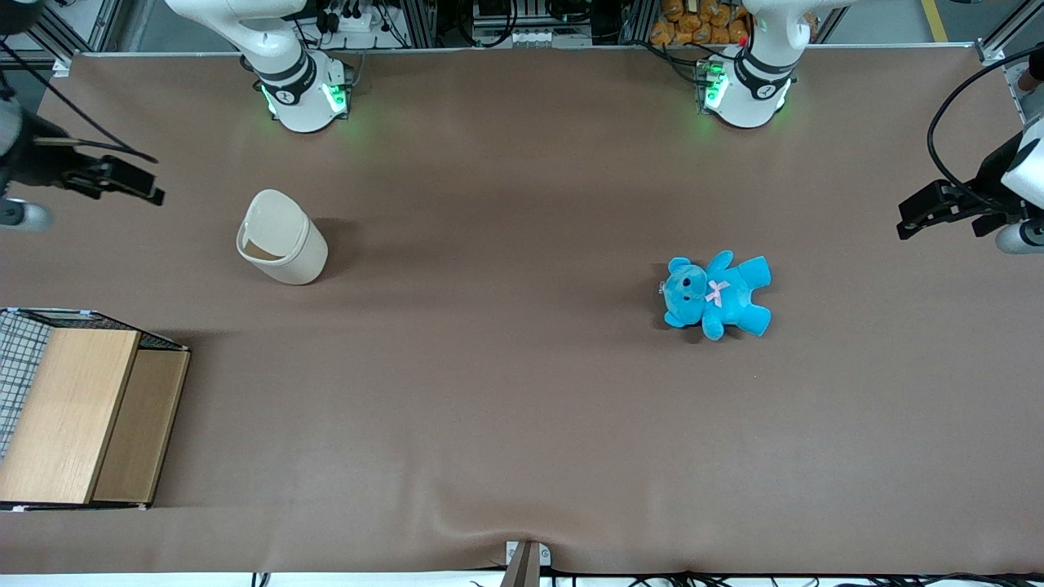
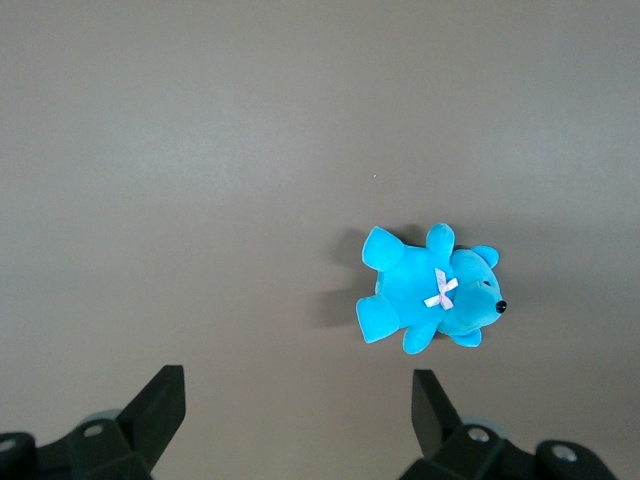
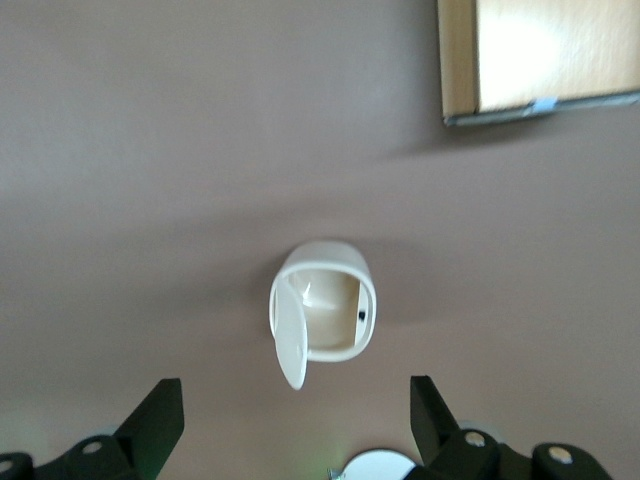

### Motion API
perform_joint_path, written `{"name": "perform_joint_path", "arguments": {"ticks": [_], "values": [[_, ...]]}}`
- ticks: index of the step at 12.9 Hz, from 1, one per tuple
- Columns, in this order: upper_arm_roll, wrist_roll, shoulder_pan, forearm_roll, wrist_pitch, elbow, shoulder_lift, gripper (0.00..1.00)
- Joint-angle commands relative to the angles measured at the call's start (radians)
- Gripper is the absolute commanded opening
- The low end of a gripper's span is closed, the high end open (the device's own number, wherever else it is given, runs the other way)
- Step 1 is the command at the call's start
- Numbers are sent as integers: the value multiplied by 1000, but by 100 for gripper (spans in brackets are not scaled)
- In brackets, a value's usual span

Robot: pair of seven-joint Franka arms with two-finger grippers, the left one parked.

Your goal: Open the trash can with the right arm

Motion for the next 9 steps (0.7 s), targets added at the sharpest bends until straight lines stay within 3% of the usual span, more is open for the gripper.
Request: {"name": "perform_joint_path", "arguments": {"ticks": [1,5,7,9], "values": [[4,-42,-23,-2,-32,118,58,100],[-2,-95,-31,-20,-26,140,59,100],[0,-103,-28,-99,-23,140,59,100],[-3,-101,-34,-100,-24,137,59,100]]}}
